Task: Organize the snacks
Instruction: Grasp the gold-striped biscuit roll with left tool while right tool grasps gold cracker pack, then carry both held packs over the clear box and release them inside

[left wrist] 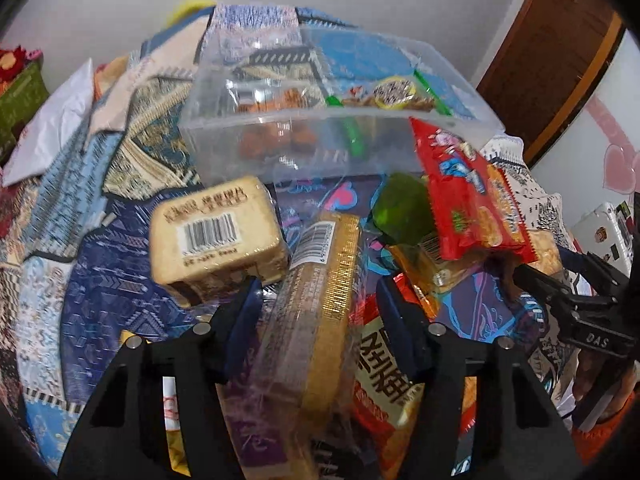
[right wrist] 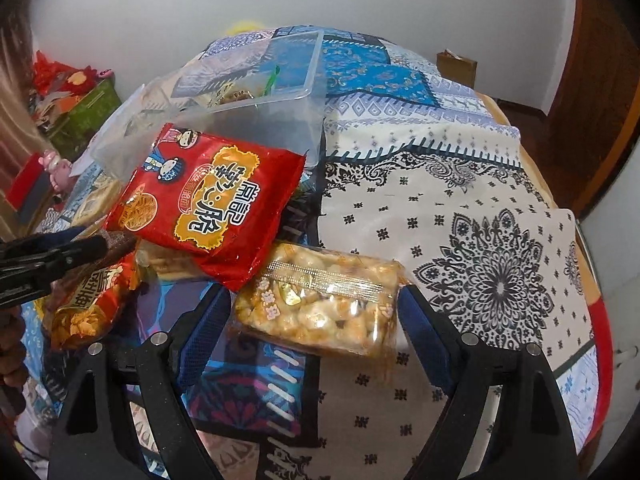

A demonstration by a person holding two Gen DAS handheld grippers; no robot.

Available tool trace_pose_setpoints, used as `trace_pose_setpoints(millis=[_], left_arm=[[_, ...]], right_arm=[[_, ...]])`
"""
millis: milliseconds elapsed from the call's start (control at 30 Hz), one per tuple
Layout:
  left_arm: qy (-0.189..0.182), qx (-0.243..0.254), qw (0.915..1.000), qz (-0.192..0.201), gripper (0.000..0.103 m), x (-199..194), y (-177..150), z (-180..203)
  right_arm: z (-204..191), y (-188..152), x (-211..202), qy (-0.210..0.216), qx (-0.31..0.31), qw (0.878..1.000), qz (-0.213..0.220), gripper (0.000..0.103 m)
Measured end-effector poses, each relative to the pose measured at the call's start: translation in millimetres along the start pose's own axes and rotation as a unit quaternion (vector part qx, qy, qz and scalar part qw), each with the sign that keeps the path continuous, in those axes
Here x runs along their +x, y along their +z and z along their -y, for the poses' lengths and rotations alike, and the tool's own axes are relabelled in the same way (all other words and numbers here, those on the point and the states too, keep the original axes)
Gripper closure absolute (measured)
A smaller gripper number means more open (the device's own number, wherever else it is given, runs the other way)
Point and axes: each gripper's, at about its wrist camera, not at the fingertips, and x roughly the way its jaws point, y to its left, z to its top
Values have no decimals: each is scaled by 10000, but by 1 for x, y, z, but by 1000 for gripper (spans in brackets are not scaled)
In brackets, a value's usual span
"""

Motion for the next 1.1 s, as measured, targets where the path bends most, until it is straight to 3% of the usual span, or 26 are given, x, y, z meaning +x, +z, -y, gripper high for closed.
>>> trace_pose_setpoints(millis=[100, 233, 367, 700, 1100], left_arm=[[97, 93, 9999, 22, 45, 6, 1, 4], [180, 118, 9998, 46, 57, 10, 0, 6], [-15, -91, 9999, 71, 63, 6, 2, -3], [6, 24, 9995, 328, 64, -22, -6, 11], [18, -21, 9959, 902, 64, -72, 2, 15]], right_arm=[[1, -1, 0, 37, 15, 10000, 54, 19], [4, -2, 1, 108, 101, 9998, 98, 21], [6, -3, -2, 160, 151, 9997, 127, 25], [13, -8, -21, 79, 220, 9995, 235, 27], [18, 4, -63, -61, 255, 9971, 711, 27]])
